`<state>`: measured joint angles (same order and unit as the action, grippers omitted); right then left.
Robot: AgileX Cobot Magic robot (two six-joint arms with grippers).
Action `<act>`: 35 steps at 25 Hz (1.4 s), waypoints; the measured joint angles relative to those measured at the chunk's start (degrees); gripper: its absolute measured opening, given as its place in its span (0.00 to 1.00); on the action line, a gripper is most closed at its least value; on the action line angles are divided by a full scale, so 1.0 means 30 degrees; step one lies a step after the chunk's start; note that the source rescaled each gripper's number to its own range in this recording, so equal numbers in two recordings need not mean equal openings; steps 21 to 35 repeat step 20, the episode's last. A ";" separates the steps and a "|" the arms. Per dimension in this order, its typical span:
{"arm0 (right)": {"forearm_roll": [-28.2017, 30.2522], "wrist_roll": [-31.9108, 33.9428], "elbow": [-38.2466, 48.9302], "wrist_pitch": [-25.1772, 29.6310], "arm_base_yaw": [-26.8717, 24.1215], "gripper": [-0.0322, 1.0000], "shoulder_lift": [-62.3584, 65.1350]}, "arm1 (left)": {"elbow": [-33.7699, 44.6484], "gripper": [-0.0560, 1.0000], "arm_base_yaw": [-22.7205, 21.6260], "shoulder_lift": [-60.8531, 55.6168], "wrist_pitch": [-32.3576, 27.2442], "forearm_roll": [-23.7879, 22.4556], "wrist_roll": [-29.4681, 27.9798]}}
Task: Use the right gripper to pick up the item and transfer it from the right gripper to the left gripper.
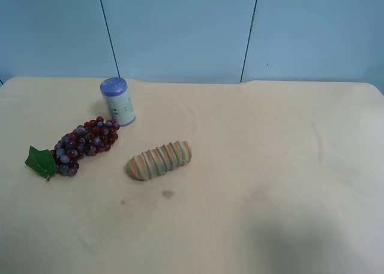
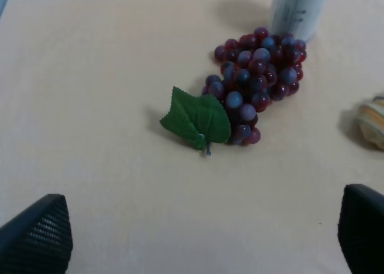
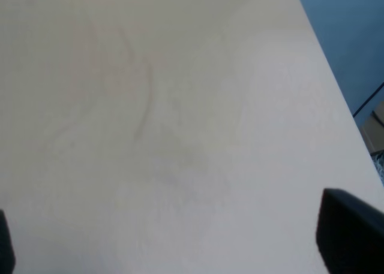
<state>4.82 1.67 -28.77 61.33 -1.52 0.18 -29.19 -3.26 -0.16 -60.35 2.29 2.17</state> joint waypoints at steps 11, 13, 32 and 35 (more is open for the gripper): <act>0.0000 0.0000 0.0000 0.0000 0.0000 0.99 0.0000 | 0.0000 0.93 -0.0014 0.0000 -0.0014 0.0000 -0.0022; 0.0000 0.0000 0.0000 0.0000 0.0000 0.99 0.0000 | 0.0000 0.93 -0.0014 0.0000 -0.0014 0.0000 -0.0050; 0.0000 0.0000 0.0000 0.0000 0.0000 0.99 0.0000 | 0.0000 0.93 -0.0014 0.0000 -0.0014 0.0000 -0.0048; 0.0000 0.0000 0.0000 0.0000 0.0000 0.99 0.0000 | 0.0000 0.93 -0.0014 0.0000 -0.0014 0.0000 -0.0048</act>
